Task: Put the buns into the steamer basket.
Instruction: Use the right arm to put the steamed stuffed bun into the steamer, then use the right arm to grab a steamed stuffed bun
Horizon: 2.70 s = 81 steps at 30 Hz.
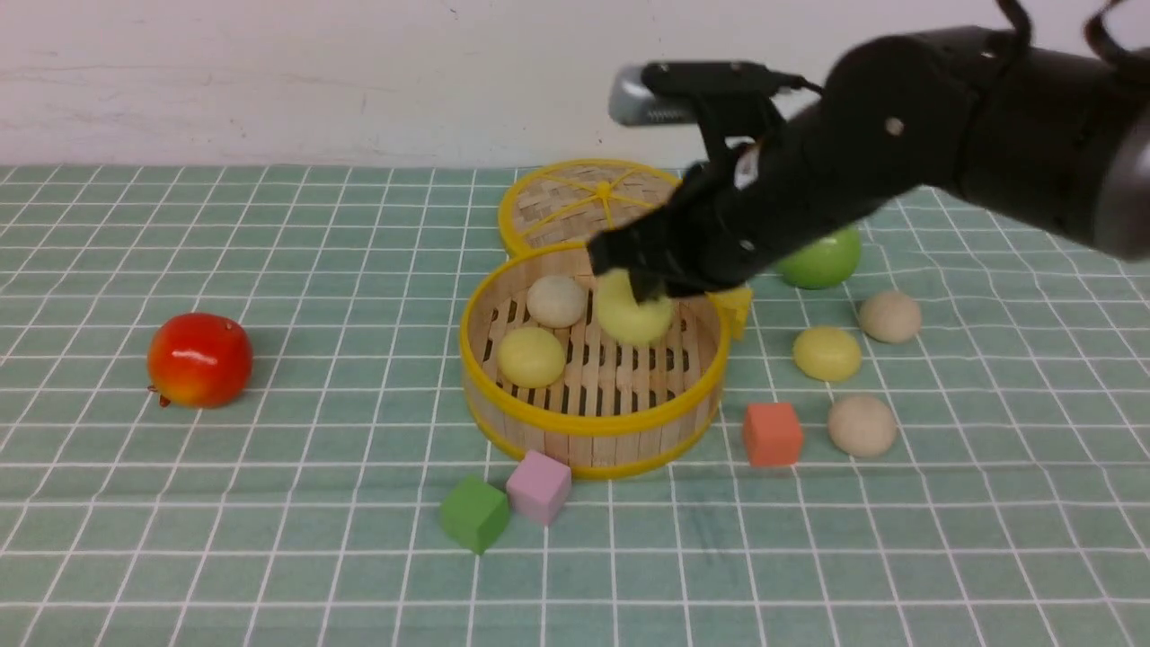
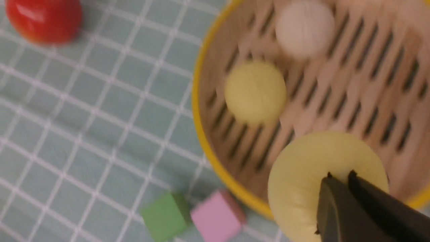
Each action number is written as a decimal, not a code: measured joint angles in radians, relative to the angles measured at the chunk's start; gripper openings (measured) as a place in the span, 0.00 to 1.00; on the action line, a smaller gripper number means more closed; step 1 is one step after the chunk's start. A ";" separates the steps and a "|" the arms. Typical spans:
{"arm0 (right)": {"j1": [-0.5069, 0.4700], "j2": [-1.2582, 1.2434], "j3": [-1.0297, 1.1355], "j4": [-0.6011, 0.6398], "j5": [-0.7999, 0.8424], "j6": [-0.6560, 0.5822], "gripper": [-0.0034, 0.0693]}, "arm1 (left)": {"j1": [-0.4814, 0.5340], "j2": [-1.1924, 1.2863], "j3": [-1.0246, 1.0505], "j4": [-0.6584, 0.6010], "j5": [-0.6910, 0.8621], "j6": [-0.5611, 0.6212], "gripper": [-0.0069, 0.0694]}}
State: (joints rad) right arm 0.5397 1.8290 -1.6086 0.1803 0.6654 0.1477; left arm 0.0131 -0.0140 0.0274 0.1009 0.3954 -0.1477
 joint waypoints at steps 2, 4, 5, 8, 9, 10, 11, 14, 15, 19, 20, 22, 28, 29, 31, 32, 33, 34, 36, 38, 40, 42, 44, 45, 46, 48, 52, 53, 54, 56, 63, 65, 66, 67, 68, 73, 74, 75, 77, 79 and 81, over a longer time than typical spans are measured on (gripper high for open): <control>0.000 0.067 -0.045 0.001 0.002 0.000 0.04 | 0.000 0.000 0.000 0.000 0.000 0.000 0.23; 0.000 0.121 -0.065 0.001 0.003 0.000 0.04 | 0.000 0.000 0.000 0.000 0.000 0.000 0.24; 0.000 0.147 -0.070 0.001 0.005 0.000 0.04 | 0.000 0.000 0.000 0.000 0.000 0.000 0.24; 0.000 0.198 -0.072 0.001 0.005 0.000 0.04 | 0.000 0.000 0.000 0.000 0.000 0.000 0.24; 0.000 0.208 -0.072 0.001 0.002 0.000 0.04 | 0.000 0.000 0.000 0.000 0.000 0.000 0.24; 0.000 0.217 -0.072 0.001 -0.001 0.000 0.04 | 0.000 0.000 0.000 0.000 0.000 0.000 0.24; 0.000 0.223 -0.072 0.001 -0.007 0.000 0.04 | 0.000 0.000 0.000 0.000 0.000 0.000 0.24; 0.000 0.244 -0.072 0.013 -0.031 0.000 0.04 | 0.000 0.000 0.000 0.000 0.000 0.000 0.24; 0.000 0.249 -0.072 0.017 -0.035 0.000 0.05 | 0.000 0.000 0.000 0.000 0.000 0.000 0.24; 0.000 0.257 -0.072 0.020 -0.044 0.001 0.10 | 0.000 0.000 0.000 0.000 0.000 0.000 0.24; 0.000 0.257 -0.072 0.020 -0.045 0.002 0.12 | 0.000 0.000 0.000 0.000 0.000 0.000 0.25; 0.000 0.257 -0.073 0.020 -0.046 0.002 0.20 | 0.000 0.000 0.000 0.000 0.000 0.000 0.25; 0.000 0.240 -0.076 0.009 -0.030 0.003 0.48 | 0.000 0.000 0.000 0.000 0.000 0.000 0.26; 0.000 0.226 -0.077 -0.003 -0.021 0.003 0.53 | 0.000 0.000 0.000 0.000 0.000 0.000 0.26; 0.000 0.192 -0.079 -0.042 -0.008 0.003 0.59 | 0.000 0.000 0.000 0.000 0.000 0.000 0.26; 0.000 0.179 -0.081 -0.058 0.000 0.003 0.61 | 0.000 0.000 0.000 0.000 0.000 0.000 0.26; -0.003 0.144 -0.083 -0.104 0.015 0.003 0.63 | 0.000 0.000 0.000 0.000 0.000 0.000 0.26; -0.004 0.139 -0.083 -0.110 0.015 0.003 0.63 | 0.000 0.000 0.000 0.000 0.000 0.000 0.26; -0.030 0.078 -0.090 -0.194 0.062 0.004 0.64 | 0.000 0.000 0.000 0.000 0.000 0.000 0.26; -0.062 0.046 -0.092 -0.244 0.102 0.027 0.64 | 0.000 0.000 0.000 0.000 0.000 0.000 0.27; -0.090 0.037 -0.092 -0.260 0.135 0.046 0.64 | 0.000 0.000 0.000 0.000 0.000 0.000 0.27; -0.156 0.038 -0.092 -0.271 0.221 0.073 0.65 | 0.000 0.000 0.000 0.000 0.000 0.000 0.27; -0.186 0.042 -0.087 -0.267 0.260 0.079 0.65 | 0.000 0.000 0.000 0.000 0.000 0.000 0.27; -0.228 0.044 -0.063 -0.251 0.296 0.079 0.65 | 0.000 0.000 0.000 0.000 0.000 0.000 0.28; -0.248 0.044 -0.042 -0.239 0.307 0.079 0.65 | 0.000 0.000 0.000 0.000 0.000 0.000 0.28; -0.276 0.044 0.006 -0.222 0.309 0.079 0.64 | 0.000 0.000 0.000 0.000 0.000 0.000 0.28; -0.301 0.045 0.098 -0.191 0.270 0.079 0.61 | 0.000 0.000 0.000 0.000 0.000 0.000 0.28; -0.304 0.046 0.135 -0.180 0.240 0.079 0.59 | 0.000 0.000 0.000 0.000 0.000 0.000 0.28; -0.305 0.046 0.158 -0.180 0.207 0.079 0.58 | 0.000 0.000 0.000 0.000 0.000 0.000 0.28; -0.306 0.046 0.183 -0.180 0.163 0.079 0.56 | 0.000 0.000 0.000 0.000 0.000 0.000 0.29; -0.335 0.068 0.192 -0.157 0.088 0.079 0.50 | 0.000 0.000 0.000 0.000 0.000 0.000 0.29; -0.354 0.086 0.192 -0.129 0.085 0.079 0.49 | 0.000 0.000 0.000 0.000 0.000 0.000 0.29; -0.362 0.093 0.192 -0.117 0.085 0.078 0.48 | 0.000 0.000 0.000 0.000 0.000 0.000 0.29; -0.377 0.102 0.192 -0.090 0.079 0.066 0.47 | 0.000 0.000 0.000 0.000 0.000 0.000 0.29; -0.377 0.103 0.192 -0.086 0.078 0.066 0.47 | 0.000 0.000 0.000 0.000 0.000 0.000 0.29; -0.379 0.106 0.192 -0.010 0.044 0.036 0.43 | 0.000 0.000 0.000 0.000 0.000 0.000 0.29; -0.379 0.106 0.192 -0.003 0.039 0.033 0.43 | 0.000 0.000 0.000 0.000 0.000 0.000 0.29; -0.379 0.107 0.192 0.002 0.035 0.032 0.43 | 0.000 0.000 0.000 0.000 0.000 0.000 0.29; -0.379 0.112 0.192 0.003 0.032 0.030 0.42 | 0.000 0.000 0.000 0.000 0.000 0.000 0.29; -0.379 0.119 0.192 0.002 0.031 0.030 0.42 | 0.000 0.000 0.000 0.000 0.000 0.000 0.29; -0.379 0.147 0.192 -0.006 0.034 0.030 0.42 | 0.000 0.000 0.000 0.000 0.000 0.000 0.29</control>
State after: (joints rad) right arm 0.1611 1.9756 -1.4169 0.1744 0.6995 0.1776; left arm 0.0131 -0.0140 0.0276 0.1009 0.3954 -0.1477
